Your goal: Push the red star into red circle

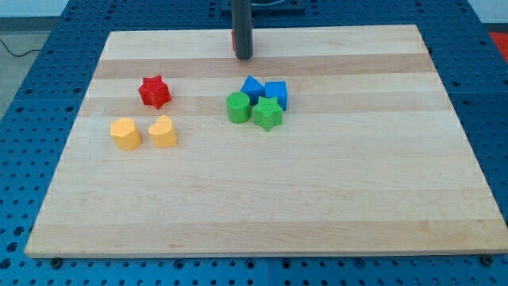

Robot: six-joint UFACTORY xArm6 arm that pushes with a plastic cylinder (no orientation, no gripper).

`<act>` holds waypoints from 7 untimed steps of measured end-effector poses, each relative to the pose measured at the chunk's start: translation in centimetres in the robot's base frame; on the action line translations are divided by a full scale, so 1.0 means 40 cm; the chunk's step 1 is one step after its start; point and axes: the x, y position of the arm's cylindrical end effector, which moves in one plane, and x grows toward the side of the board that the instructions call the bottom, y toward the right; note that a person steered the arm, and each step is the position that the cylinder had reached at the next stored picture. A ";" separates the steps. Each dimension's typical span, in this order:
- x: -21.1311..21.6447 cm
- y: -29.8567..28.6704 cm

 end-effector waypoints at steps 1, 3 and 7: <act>0.014 -0.154; 0.130 -0.562; 0.174 -0.222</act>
